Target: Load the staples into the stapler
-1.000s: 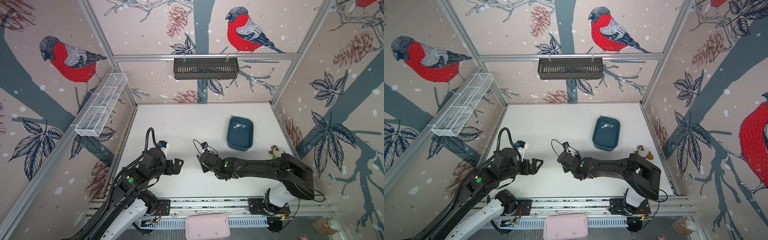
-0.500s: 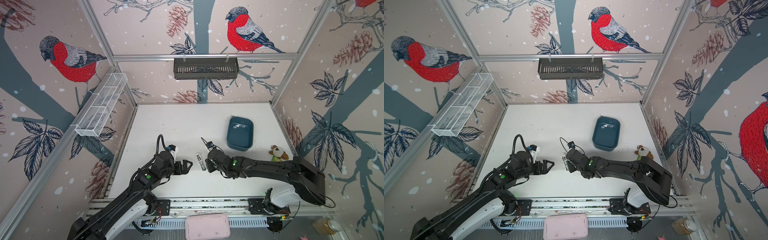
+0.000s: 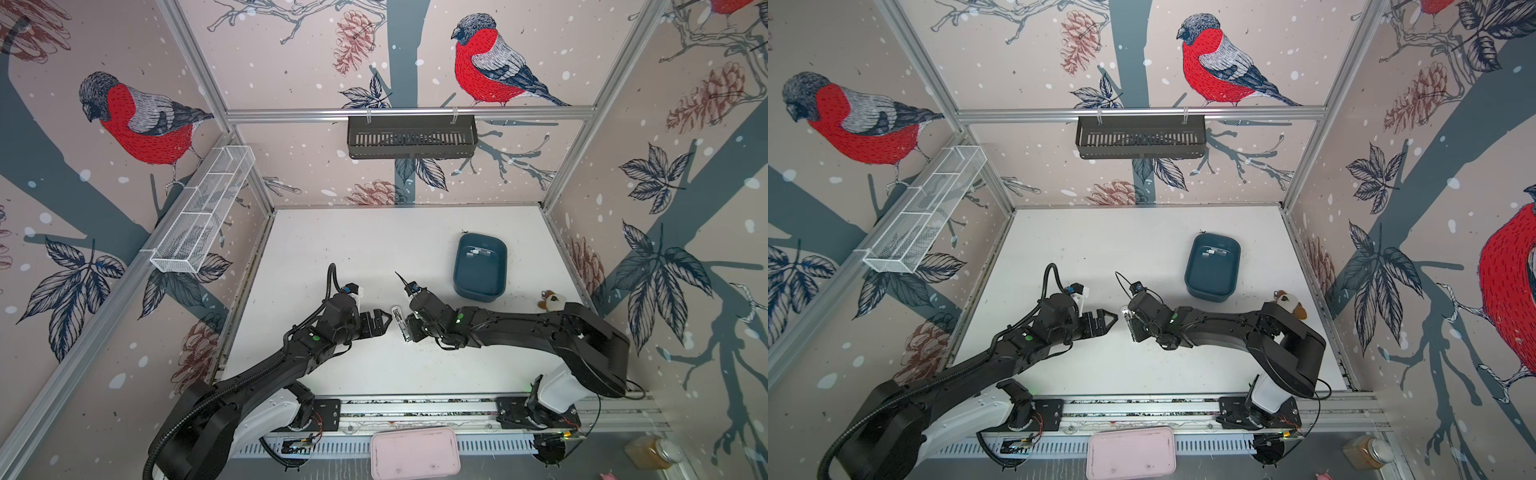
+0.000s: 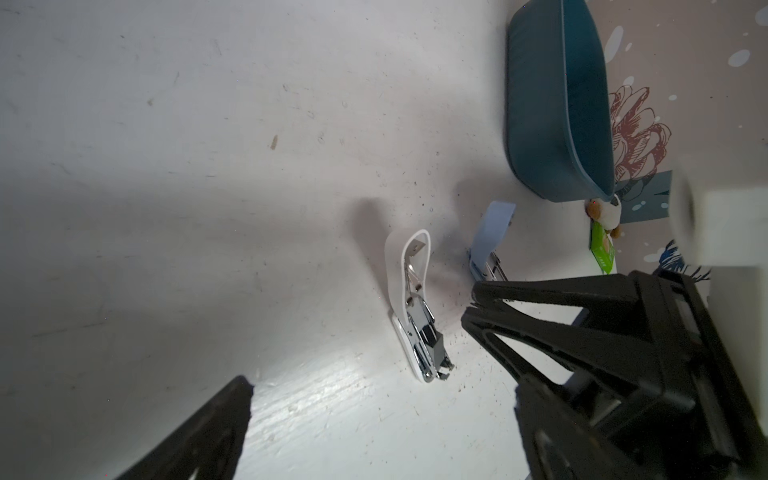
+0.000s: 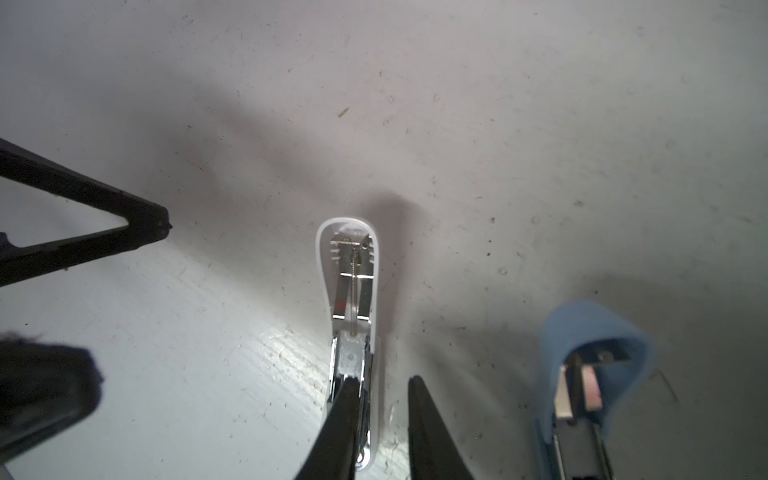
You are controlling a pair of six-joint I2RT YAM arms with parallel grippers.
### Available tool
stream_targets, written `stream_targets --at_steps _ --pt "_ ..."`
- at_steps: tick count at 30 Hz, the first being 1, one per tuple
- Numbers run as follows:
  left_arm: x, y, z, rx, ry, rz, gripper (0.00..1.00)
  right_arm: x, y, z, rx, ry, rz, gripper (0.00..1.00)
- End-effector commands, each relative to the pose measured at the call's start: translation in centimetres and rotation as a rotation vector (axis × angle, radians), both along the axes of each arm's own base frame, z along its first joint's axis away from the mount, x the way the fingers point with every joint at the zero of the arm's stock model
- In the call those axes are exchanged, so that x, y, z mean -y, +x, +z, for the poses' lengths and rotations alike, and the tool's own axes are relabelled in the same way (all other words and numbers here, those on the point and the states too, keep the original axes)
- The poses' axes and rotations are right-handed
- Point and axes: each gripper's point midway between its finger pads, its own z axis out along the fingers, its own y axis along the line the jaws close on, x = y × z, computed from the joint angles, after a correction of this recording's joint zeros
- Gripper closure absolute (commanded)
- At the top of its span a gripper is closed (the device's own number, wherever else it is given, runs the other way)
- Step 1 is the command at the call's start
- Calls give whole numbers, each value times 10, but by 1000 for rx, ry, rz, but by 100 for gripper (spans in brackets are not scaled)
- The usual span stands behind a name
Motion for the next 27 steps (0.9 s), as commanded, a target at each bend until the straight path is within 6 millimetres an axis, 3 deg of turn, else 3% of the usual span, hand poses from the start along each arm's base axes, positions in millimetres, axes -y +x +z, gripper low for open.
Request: stream_targets --at_steps 1,20,24,27 --pt "1 9 5 17 -35 14 2 -8 -1 -3 3 -1 24 76" --pt "-2 3 -1 4 -33 6 2 -2 -12 -16 -10 -54 27 77" --pt "-1 3 0 3 -37 2 2 -2 -12 -11 2 -46 24 77" --pt "6 2 7 13 -63 -37 2 -4 -11 4 27 -9 20 77"
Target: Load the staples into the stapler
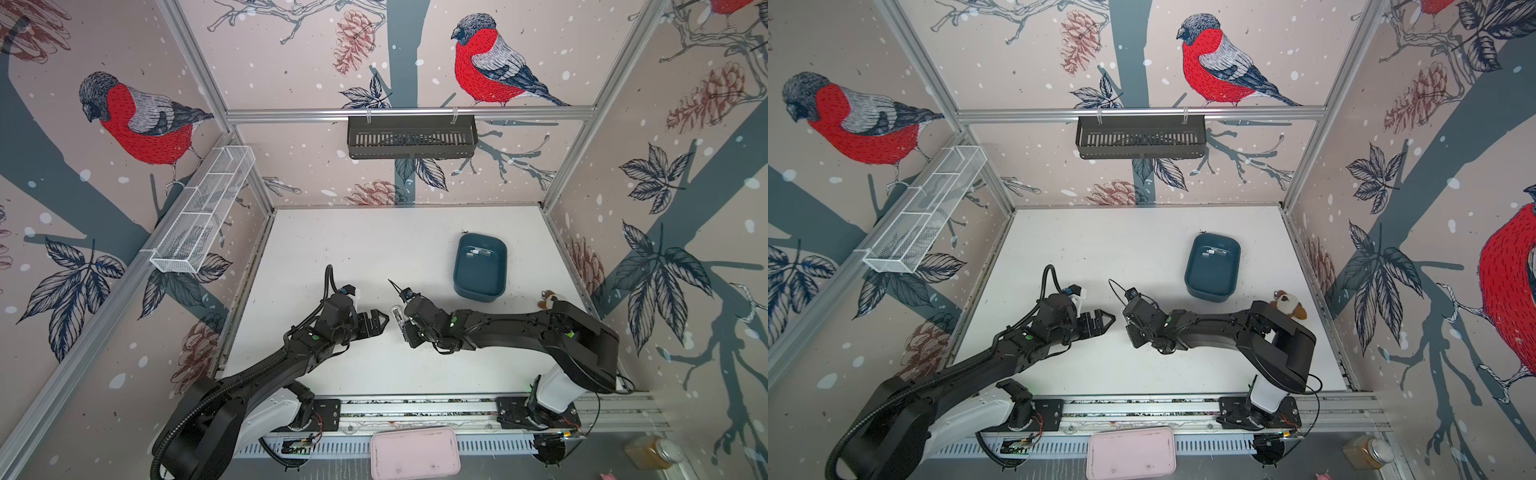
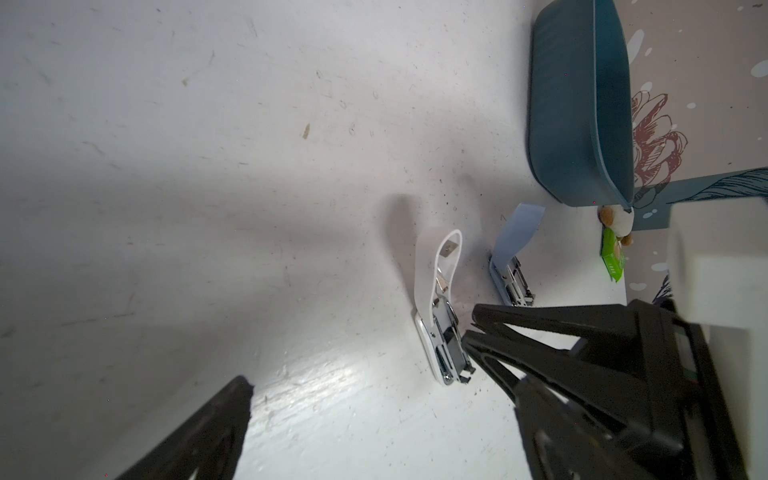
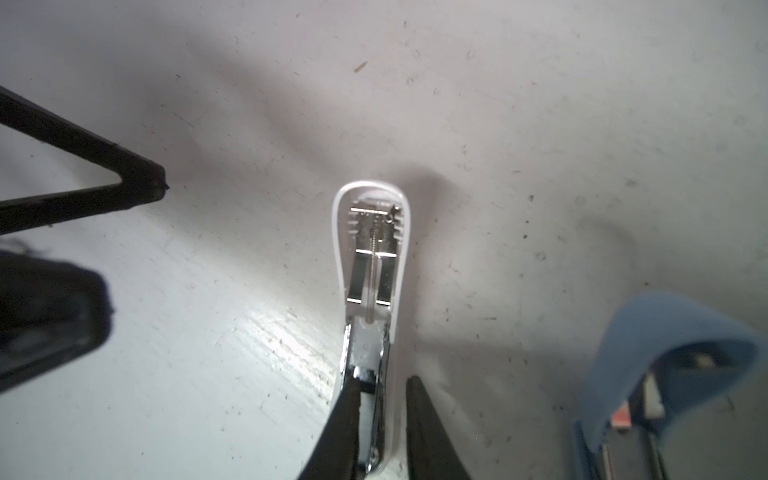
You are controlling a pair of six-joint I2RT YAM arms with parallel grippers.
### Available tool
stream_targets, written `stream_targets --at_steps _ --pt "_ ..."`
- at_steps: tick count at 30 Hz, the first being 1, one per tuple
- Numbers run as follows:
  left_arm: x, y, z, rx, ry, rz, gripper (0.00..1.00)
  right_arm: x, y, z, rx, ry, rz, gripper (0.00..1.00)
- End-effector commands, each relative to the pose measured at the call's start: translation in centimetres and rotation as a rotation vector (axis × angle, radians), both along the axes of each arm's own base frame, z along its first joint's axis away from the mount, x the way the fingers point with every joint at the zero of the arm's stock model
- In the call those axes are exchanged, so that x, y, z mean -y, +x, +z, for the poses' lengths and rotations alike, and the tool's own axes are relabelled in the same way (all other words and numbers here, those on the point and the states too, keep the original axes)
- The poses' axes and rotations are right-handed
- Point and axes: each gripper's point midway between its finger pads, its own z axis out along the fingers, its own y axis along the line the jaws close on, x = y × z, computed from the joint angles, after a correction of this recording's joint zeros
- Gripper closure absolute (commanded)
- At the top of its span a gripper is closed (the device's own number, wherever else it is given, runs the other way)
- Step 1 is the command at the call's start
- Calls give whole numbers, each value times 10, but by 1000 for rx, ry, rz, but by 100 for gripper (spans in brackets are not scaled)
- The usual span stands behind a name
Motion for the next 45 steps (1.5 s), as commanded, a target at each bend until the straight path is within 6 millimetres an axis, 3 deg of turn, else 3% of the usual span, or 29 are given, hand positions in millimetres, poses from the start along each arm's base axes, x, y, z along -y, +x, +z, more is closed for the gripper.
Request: stream_targets --at_steps 1,6,11,18,23,31,35,40,45 --pt "14 4 17 48 -59 -56 2 1 4 18 37 39 -21 77" --pt "39 3 42 99 -116 -201 2 28 4 47 86 109 -108 77" --pt "59 8 63 157 -97 -260 2 66 2 64 93 171 -204 77" --pt "86 22 72 191 -110 -299 2 109 -3 64 98 183 -294 75" --pt "103 35 68 195 -95 -323 2 132 -8 50 61 185 -364 74" --pt "125 56 62 225 -58 -384 2 136 -22 28 -37 270 -372 77" --pt "138 61 55 206 -65 -420 1 128 -23 27 -56 322 -342 76" --pt "150 62 37 152 -69 -451 1 119 -15 27 -108 374 -358 76" --pt "158 53 35 134 -108 -496 3 109 -6 26 -156 386 -396 77"
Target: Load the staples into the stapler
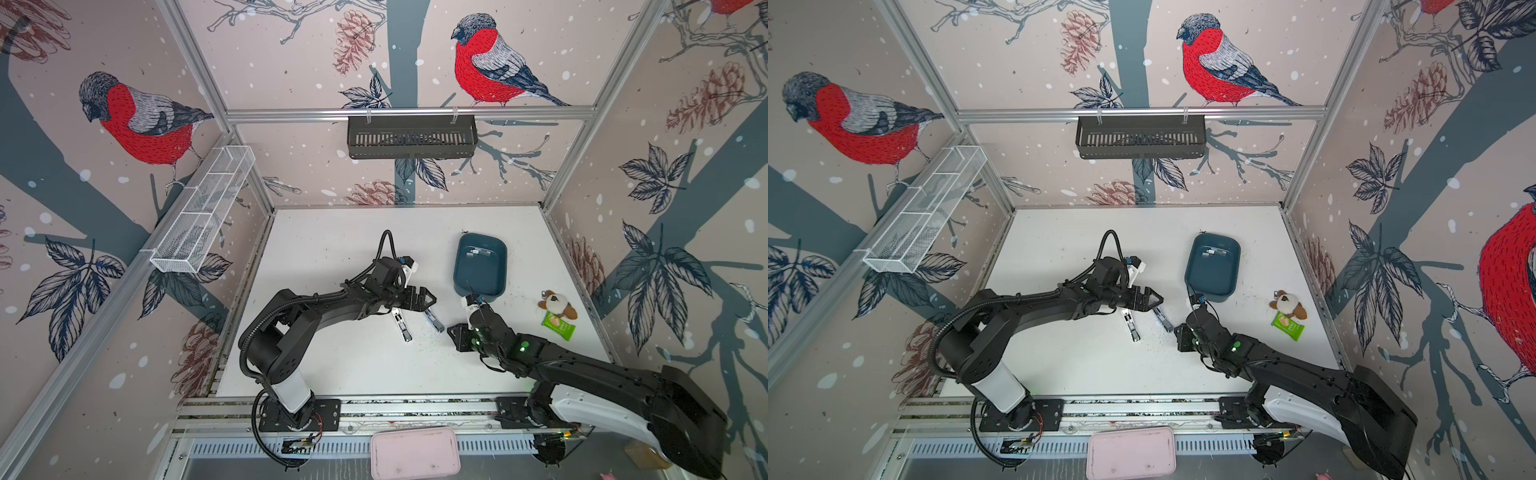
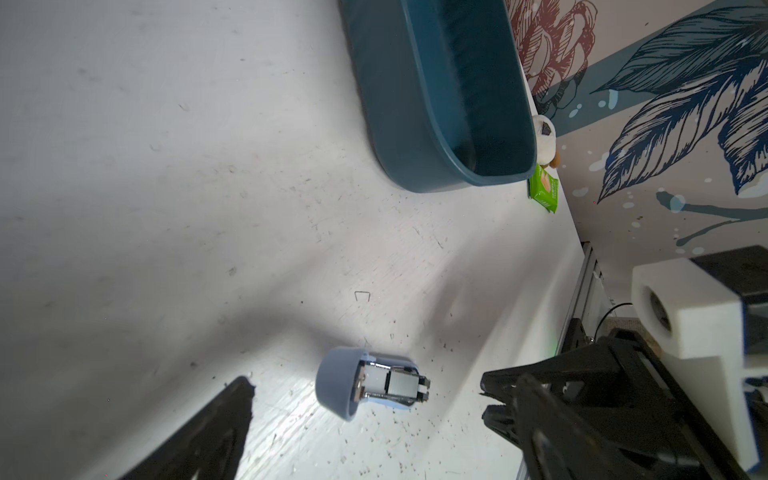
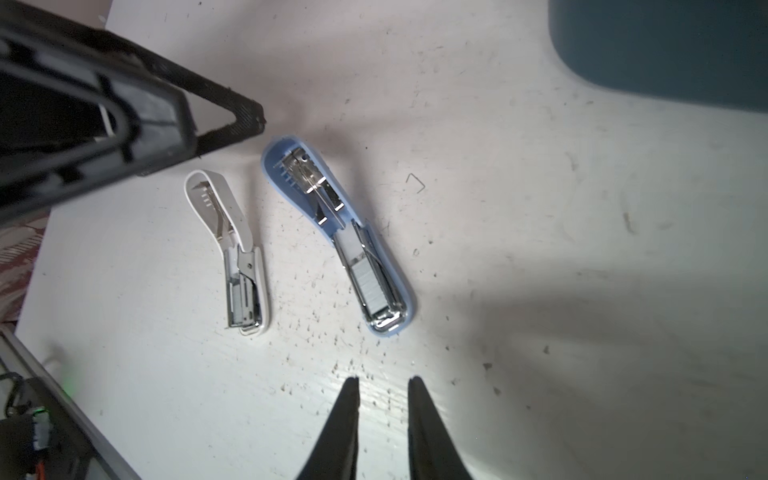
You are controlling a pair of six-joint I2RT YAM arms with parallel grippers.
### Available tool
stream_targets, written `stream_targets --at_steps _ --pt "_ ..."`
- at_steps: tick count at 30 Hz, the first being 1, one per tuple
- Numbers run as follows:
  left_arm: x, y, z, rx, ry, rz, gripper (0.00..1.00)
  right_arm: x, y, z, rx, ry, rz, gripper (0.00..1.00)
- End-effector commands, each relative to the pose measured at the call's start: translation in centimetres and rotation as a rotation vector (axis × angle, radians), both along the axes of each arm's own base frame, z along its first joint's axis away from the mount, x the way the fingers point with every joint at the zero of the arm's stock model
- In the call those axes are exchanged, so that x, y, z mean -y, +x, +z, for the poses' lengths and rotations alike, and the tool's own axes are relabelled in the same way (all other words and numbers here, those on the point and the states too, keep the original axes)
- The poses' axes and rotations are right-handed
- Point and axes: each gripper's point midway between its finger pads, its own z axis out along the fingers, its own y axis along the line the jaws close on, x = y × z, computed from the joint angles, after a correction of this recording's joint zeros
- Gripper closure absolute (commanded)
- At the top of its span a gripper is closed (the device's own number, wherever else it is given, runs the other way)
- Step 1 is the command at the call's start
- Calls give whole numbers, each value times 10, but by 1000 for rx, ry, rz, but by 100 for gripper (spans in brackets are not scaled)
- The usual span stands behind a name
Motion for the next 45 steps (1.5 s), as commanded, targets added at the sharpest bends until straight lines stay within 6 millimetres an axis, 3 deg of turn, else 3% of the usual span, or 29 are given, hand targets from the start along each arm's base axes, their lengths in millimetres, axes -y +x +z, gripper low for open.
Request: stream_targets --at_steps 1,15,20,30,41,45 --pt "11 -6 11 19 -66 -58 3 -15 7 9 -16 76 -17 77" --pt "15 -21 4 -10 -108 -128 3 -20 18 -13 -95 71 -78 81" --pt "18 -23 3 -16 -120 -143 3 -18 23 -13 -92 72 -95 83" --pt "16 -25 1 -10 -112 -144 3 -10 22 -32 -130 21 -111 85" --pt "17 -37 9 -21 -120 -182 8 1 30 -33 -106 -72 -148 89" --pt "10 -44 1 -60 -76 -161 12 2 33 -33 -99 -82 -150 89"
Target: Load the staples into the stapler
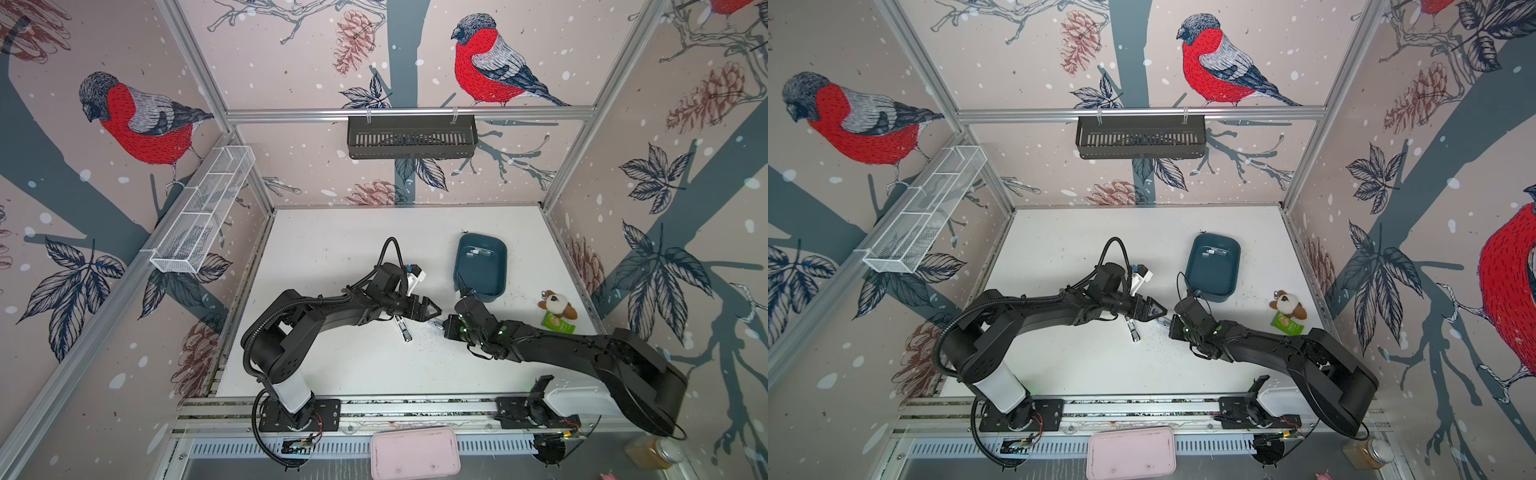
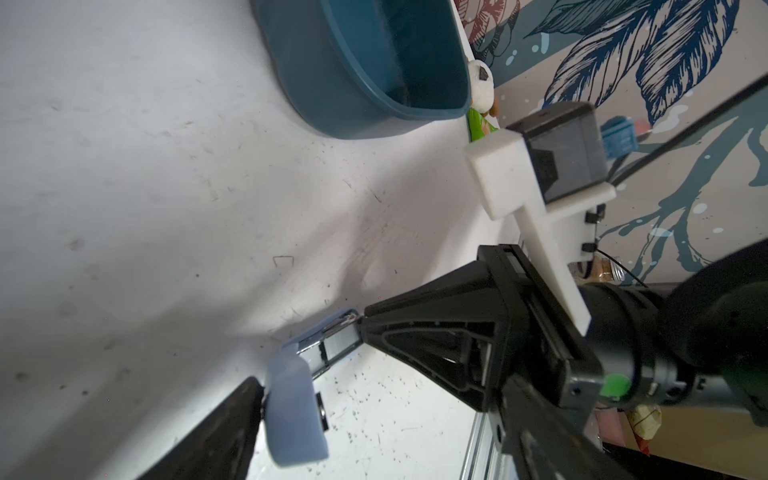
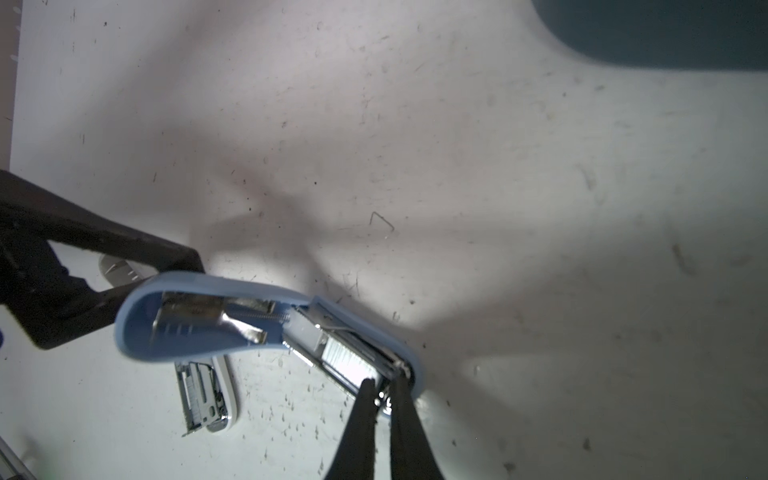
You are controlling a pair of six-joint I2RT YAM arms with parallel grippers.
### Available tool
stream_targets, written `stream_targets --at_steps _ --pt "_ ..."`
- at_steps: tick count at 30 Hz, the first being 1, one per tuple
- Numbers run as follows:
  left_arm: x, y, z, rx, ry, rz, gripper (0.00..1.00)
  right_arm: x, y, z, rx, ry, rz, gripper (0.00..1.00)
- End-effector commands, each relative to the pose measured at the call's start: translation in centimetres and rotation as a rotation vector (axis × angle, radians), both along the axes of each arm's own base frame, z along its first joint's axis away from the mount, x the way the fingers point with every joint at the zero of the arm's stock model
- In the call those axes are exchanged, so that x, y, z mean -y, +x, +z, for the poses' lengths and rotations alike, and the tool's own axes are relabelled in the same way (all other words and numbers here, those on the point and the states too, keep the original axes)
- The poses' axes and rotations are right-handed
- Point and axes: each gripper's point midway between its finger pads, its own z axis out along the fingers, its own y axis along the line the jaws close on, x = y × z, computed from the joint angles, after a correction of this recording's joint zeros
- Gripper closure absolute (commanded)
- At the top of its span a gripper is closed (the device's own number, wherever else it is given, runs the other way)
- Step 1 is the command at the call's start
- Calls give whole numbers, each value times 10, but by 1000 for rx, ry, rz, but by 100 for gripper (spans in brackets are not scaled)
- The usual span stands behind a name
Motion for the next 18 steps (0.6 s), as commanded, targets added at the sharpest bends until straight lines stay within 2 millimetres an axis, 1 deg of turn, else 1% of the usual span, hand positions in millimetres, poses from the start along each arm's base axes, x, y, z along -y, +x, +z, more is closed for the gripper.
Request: stream_targets --at_steps 1,4,10,12,15,18 --pt "-7 -7 -5 -21 30 4 13 6 3 -2 11 -43 -9 89" --pt "-8 -13 -5 -42 16 -6 15 4 3 -2 15 -38 -2 90" --pt "5 -16 4 -42 -26 -42 17 -2 3 1 25 -18 25 90" --pt "11 -19 7 -44 -36 -57 20 -2 4 3 29 -15 27 90" --pt "14 -22 6 -61 -26 -61 24 -2 4 4 35 -15 25 90" --pt "15 -24 5 -78 -31 -63 33 -2 3 5 38 -6 26 90"
